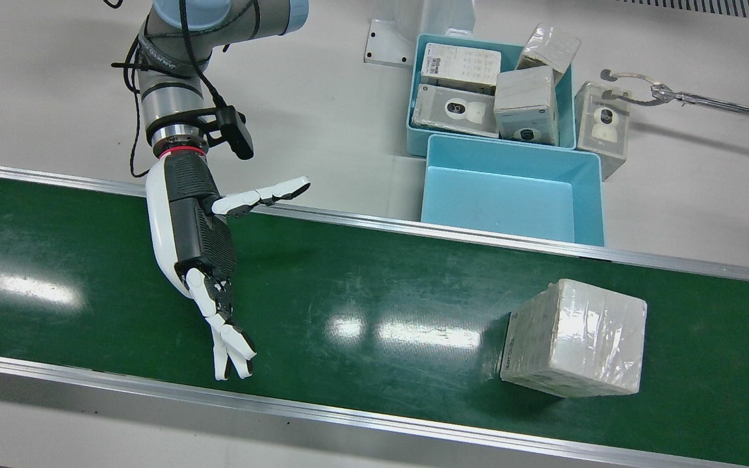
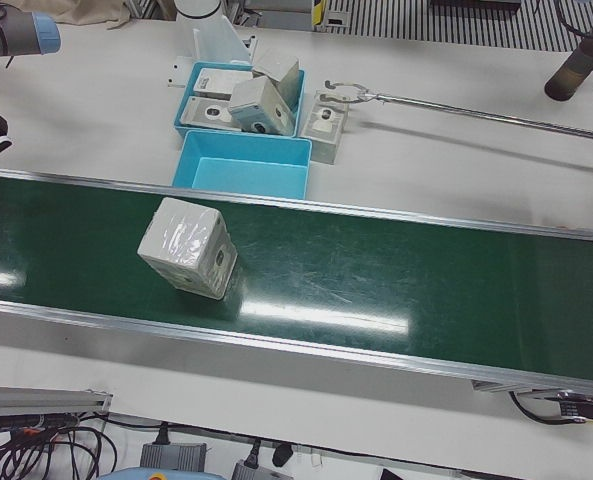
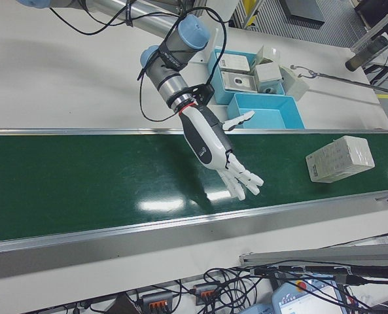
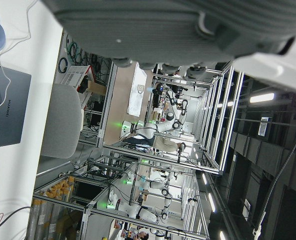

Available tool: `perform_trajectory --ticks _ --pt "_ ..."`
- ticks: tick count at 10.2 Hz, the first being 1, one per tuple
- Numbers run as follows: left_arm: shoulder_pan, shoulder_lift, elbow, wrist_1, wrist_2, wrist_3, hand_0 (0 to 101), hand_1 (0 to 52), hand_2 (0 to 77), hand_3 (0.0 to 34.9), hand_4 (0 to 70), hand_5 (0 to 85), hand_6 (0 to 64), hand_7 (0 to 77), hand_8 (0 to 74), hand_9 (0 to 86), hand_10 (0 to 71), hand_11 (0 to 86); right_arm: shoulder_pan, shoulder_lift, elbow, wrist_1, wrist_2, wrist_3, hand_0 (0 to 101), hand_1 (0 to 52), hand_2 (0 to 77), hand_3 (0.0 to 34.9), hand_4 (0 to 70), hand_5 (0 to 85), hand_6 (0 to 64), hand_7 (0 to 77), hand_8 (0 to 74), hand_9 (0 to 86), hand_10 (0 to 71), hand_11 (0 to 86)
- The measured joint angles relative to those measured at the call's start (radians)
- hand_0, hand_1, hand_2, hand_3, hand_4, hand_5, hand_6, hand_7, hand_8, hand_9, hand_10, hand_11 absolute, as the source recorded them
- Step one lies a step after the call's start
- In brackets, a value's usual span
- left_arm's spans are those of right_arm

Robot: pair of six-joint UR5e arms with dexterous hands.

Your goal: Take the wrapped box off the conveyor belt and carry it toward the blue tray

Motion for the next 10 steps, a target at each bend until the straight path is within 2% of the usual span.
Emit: perform_trajectory --ticks 3,5,6,7,8,10 --pt "0.0 0.0 0.0 0.0 0.0 0.0 0 0.0 1.1 0.0 0.0 1.1 0.0 0.5 0.5 0.5 0.5 0.5 0.0 -0.001 -0.002 0.0 0.0 0.0 49 14.2 3.3 0.0 7.1 12.5 0.5 1.6 0.0 1.6 0.0 1.6" --pt "0.0 0.0 0.0 0.0 0.0 0.0 0 0.0 1.1 0.0 0.0 1.1 0.5 0.5 0.5 0.5 0.5 0.5 0.0 -0.003 -0.017 0.0 0.0 -0.001 49 16.4 6.0 0.0 7.1 13.6 1.1 1.6 0.0 1.6 0.0 1.6" --pt "0.0 0.0 0.0 0.0 0.0 0.0 0 0.0 1.1 0.0 0.0 1.1 0.5 0.5 0.5 0.5 0.5 0.5 0.0 -0.005 -0.03 0.0 0.0 0.001 49 13.6 7.1 0.0 7.6 13.6 1.1 1.6 0.0 1.6 0.0 1.6" --pt "0.0 0.0 0.0 0.0 0.0 0.0 0 0.0 1.1 0.0 0.0 1.1 0.5 0.5 0.5 0.5 0.5 0.5 0.0 -0.008 -0.04 0.001 0.001 0.007 49 13.6 7.1 0.0 7.6 13.6 1.1 1.6 0.0 1.6 0.0 1.6" --pt "0.0 0.0 0.0 0.0 0.0 0.0 0 0.0 1.1 0.0 0.0 1.1 0.5 0.5 0.5 0.5 0.5 0.5 -0.001 -0.011 -0.046 0.001 0.001 0.013 49 15.8 6.0 0.0 6.5 13.6 1.1 1.6 0.0 1.6 0.0 1.6" --pt "0.0 0.0 0.0 0.0 0.0 0.0 0 0.0 1.1 0.0 0.0 1.1 0.5 0.5 0.5 0.5 0.5 0.5 0.001 -0.014 -0.052 0.001 0.003 0.02 49 15.8 6.0 0.0 6.5 13.6 1.1 1.6 0.0 1.6 0.0 1.6"
